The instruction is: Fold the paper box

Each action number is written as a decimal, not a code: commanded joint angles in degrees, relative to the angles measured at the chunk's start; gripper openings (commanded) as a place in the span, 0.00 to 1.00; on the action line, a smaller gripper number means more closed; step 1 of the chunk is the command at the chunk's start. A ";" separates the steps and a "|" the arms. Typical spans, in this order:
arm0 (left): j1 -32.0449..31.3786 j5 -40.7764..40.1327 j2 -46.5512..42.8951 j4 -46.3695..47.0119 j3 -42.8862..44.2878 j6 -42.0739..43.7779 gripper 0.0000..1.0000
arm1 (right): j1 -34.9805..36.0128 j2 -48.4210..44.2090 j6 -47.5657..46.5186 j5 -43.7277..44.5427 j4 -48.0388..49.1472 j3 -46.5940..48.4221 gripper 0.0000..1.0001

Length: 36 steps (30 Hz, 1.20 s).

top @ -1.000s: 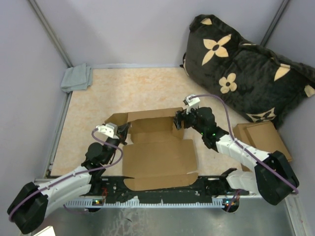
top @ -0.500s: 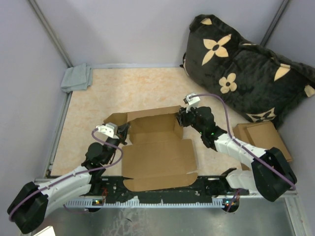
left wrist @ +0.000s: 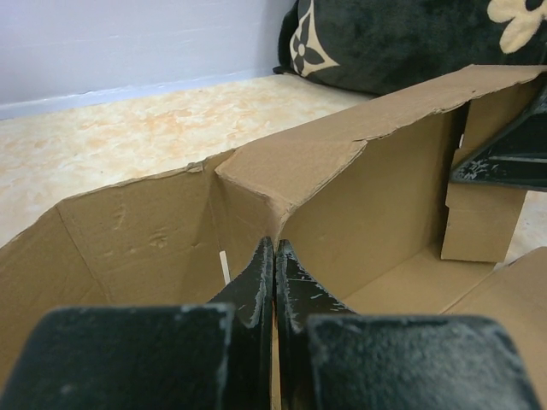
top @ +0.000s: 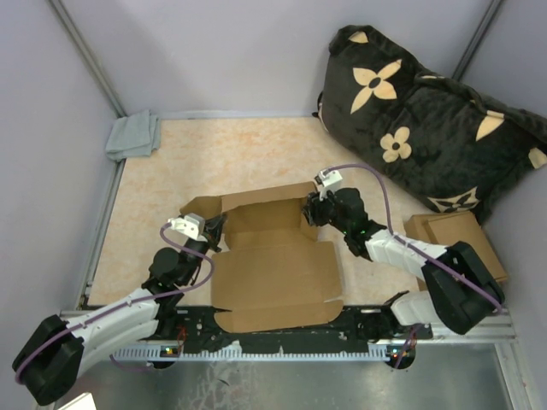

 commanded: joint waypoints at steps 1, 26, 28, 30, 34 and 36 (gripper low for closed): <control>-1.15 2.04 -0.21 -0.89 0.49 0.16 0.00 | 2.04 3.62 3.16 -0.81 -1.81 -0.95 0.39; -1.41 -8.54 -8.79 -27.51 19.20 -8.37 0.52 | 4.23 0.65 -0.05 29.08 -5.10 1.14 0.00; -1.37 -17.99 -8.03 -29.34 21.91 -8.52 0.61 | 3.49 0.74 0.04 29.85 -6.30 2.04 0.00; -1.28 -27.59 -5.51 -29.77 24.64 -7.86 0.65 | 2.65 0.51 0.57 29.87 -6.75 2.37 0.00; 2.00 -35.61 3.97 -30.86 31.64 -6.19 0.71 | 0.37 -0.49 2.46 28.14 -7.71 2.79 0.00; 7.45 -30.01 10.04 -34.86 37.02 -9.23 0.71 | -1.40 -1.06 2.80 26.67 -8.11 3.14 0.00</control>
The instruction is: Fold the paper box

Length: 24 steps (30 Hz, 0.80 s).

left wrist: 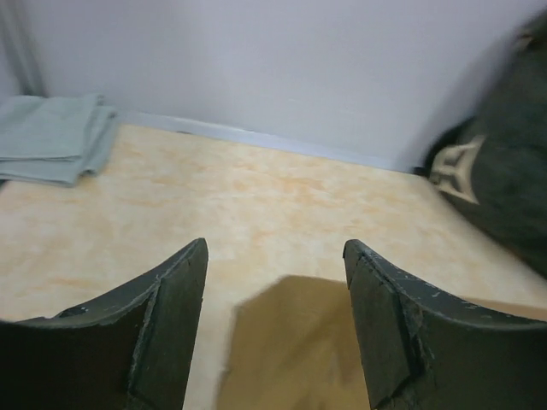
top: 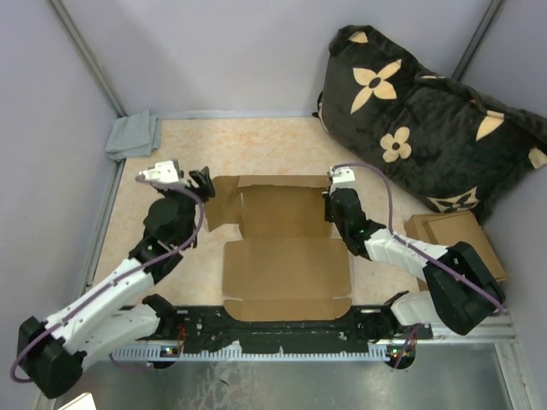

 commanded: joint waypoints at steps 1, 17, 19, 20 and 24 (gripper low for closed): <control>11.72 0.97 11.64 -10.27 10.00 -5.59 0.72 | -3.74 -2.12 0.43 0.52 -3.54 2.52 0.00; 32.03 35.97 29.14 10.63 2.14 -14.62 0.67 | -8.07 -3.67 -1.14 -11.72 -7.57 5.40 0.00; 32.01 39.33 30.79 14.54 -1.18 -16.56 0.67 | -8.16 -3.77 -0.88 -13.10 -8.59 6.10 0.00; 32.03 41.06 31.80 16.46 -2.48 -17.54 0.67 | -8.22 -3.97 -0.77 -13.71 -8.74 6.30 0.00; 32.03 48.70 33.77 25.49 -8.24 -19.86 0.66 | -8.79 -4.62 -0.48 -16.01 -9.50 6.90 0.00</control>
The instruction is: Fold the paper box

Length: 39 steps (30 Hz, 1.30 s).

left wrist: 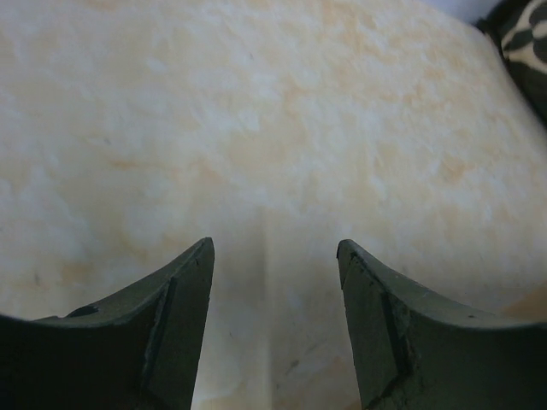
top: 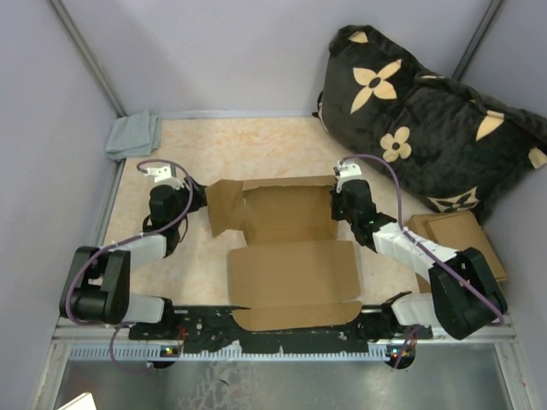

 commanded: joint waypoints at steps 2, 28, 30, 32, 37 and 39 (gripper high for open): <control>0.26 14.34 0.18 19.36 -9.16 -5.23 0.66 | -1.19 -2.74 -0.17 -3.82 -0.65 4.19 0.01; 0.19 38.92 -6.73 46.45 -27.16 -17.84 0.63 | -2.07 -3.71 0.69 -9.43 -0.73 3.87 0.05; 0.19 38.36 -6.28 47.33 -27.09 -18.11 0.62 | -2.07 -3.93 0.38 -9.28 -1.12 3.97 0.05; 0.19 37.12 -6.69 47.37 -27.24 -17.95 0.62 | -2.09 -4.07 0.12 -8.96 -1.51 3.98 0.06; 0.27 29.99 -14.35 38.07 -28.31 -13.63 0.61 | -2.07 -4.60 -0.04 -7.70 -2.72 3.95 0.06; 0.28 26.79 -18.99 30.90 -27.79 -10.71 0.62 | -2.07 -4.86 -0.04 -8.02 -2.82 3.81 0.05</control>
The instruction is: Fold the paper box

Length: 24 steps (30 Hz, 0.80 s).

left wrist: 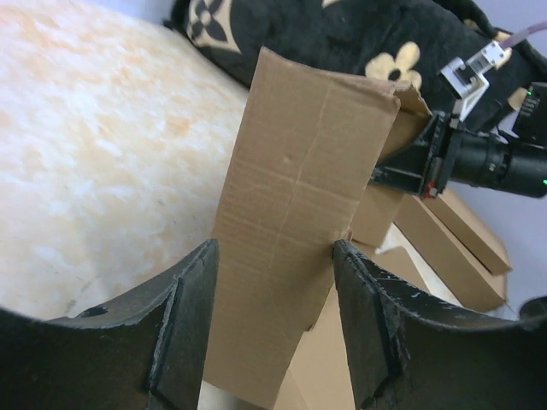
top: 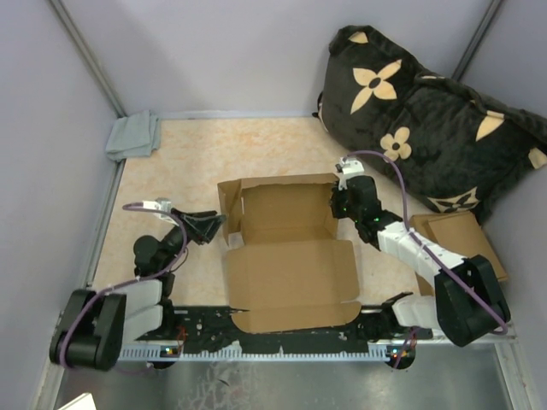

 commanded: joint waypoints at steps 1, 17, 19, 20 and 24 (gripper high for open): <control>0.21 -8.11 -9.40 -11.73 -0.70 6.40 0.63 | -0.21 -2.66 -0.02 -1.30 1.33 1.84 0.05; 0.25 -40.34 -22.02 -29.07 -0.02 4.67 0.65 | -0.30 -5.22 0.75 -2.77 -0.37 0.78 0.06; 0.25 -41.89 -19.14 -27.27 0.90 4.67 0.65 | -0.30 -4.86 0.75 -3.69 -0.28 0.86 0.06; 0.25 -41.55 -16.56 -25.44 1.33 4.64 0.65 | -0.30 -4.78 0.75 -4.06 -0.17 0.76 0.06; 0.25 -33.85 -1.99 -16.22 5.16 5.27 0.63 | -0.32 -4.63 0.72 -6.26 0.07 0.90 0.06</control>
